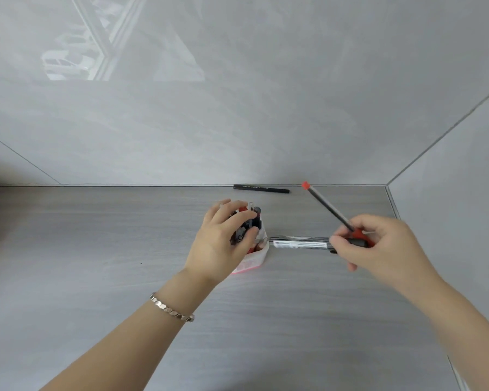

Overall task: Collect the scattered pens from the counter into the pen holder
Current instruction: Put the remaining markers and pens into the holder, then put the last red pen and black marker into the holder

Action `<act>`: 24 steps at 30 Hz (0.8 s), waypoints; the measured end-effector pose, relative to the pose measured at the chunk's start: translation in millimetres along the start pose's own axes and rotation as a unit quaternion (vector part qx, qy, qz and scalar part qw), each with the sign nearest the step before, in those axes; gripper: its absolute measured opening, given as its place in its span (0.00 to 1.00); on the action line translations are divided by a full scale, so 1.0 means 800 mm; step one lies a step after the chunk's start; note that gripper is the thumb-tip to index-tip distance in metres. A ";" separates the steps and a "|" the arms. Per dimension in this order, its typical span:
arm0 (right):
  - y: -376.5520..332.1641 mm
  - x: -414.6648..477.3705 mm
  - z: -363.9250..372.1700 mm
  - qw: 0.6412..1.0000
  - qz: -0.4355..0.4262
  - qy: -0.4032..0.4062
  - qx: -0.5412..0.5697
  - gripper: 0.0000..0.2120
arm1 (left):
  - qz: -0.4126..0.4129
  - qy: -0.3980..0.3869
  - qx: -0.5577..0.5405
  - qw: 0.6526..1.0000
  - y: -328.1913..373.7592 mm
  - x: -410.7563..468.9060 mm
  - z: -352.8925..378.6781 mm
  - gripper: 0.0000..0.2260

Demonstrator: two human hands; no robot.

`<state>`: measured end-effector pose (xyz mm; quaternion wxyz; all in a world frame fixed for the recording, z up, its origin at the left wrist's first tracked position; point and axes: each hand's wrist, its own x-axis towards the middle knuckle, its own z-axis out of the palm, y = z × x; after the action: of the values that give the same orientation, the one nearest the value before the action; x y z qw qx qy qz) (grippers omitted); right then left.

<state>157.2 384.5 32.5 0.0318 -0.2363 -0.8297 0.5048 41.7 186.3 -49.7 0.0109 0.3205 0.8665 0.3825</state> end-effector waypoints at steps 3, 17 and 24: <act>-0.019 0.001 0.020 1.000 -0.018 -0.009 -0.015 0.08 | -0.007 -0.011 -0.037 0.999 -0.001 -0.004 -0.002 0.17; -0.042 0.034 0.074 0.991 -0.081 -0.008 -0.106 0.08 | -0.083 -0.078 -0.141 0.983 0.004 -0.025 -0.023 0.40; -0.057 0.049 0.113 0.949 -0.160 -0.014 -0.270 0.13 | -0.155 -0.075 -0.168 0.971 -0.008 -0.027 -0.021 0.45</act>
<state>79.4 309.7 20.0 0.0359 -0.0931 -0.9621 0.2538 51.0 159.8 -47.3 0.1881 0.2039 0.8258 0.4909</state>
